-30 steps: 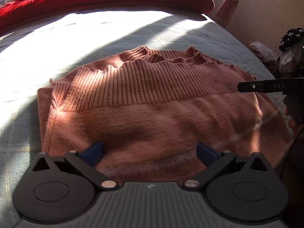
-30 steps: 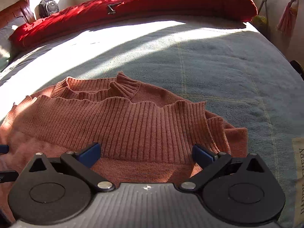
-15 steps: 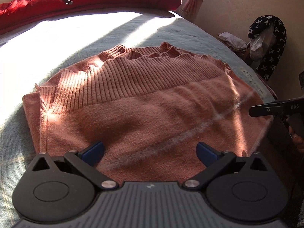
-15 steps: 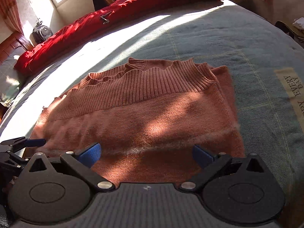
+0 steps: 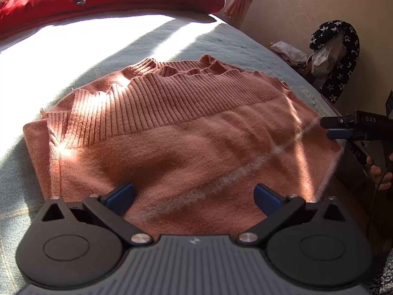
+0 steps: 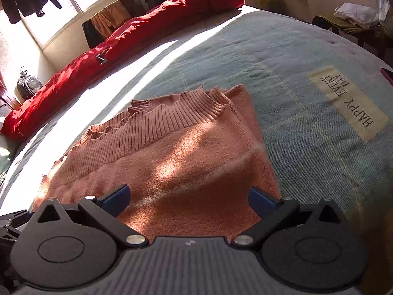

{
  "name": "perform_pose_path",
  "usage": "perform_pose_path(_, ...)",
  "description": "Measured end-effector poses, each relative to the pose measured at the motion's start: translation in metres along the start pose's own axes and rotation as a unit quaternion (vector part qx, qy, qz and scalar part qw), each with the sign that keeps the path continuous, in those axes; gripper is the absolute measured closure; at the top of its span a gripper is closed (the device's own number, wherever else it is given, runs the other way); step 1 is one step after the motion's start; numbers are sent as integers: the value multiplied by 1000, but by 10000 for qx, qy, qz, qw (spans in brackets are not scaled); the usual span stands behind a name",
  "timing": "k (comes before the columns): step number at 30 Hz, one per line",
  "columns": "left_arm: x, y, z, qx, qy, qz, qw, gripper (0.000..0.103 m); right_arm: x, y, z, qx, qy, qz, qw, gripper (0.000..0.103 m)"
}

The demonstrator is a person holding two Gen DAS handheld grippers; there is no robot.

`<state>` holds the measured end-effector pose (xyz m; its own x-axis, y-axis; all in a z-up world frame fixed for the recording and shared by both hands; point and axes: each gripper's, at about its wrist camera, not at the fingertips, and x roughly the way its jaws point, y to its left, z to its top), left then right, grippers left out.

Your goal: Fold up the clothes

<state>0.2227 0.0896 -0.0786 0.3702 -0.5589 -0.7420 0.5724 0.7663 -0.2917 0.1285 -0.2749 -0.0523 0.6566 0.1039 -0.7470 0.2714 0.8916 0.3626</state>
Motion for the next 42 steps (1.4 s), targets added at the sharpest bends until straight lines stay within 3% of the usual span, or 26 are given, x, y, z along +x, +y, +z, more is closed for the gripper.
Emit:
perform_pose_path(2,0,3,0,-18,-33,-68,10000,0,9,-8,-1,196,156,-264,9993,0)
perform_pose_path(5,1,5,2,-88,-20,-107,9999,0,5,-14,-8,387,173,-272,9987,0)
perform_pose_path(9,3,5,5,-57,44,-118,9999,1,-13,1,0,213,4,-425,9989,0)
perform_pose_path(12,4,6,7,-72,88,-149,9998,0,-18,16,18,-39,-221,-260,9994,0)
perform_pose_path(19,4,11,8,-197,113,-266,9994,1,35,23,38,-95,106,-356,9993,0)
perform_pose_path(23,6,13,9,-292,95,-249,9992,0,35,15,33,-85,55,-236,9997,0)
perform_pose_path(27,9,9,10,-369,67,-89,9993,0,19,17,44,-129,-149,-231,9995,0)
perform_pose_path(31,10,4,8,-474,-26,113,9988,0,24,18,62,-343,-355,34,9988,0)
perform_pose_path(37,12,-4,5,-750,-246,460,9958,0,76,-2,71,-271,231,-106,9993,0)
perform_pose_path(42,15,-12,-1,-843,-518,766,9921,0,85,-8,73,-542,369,176,9977,0)
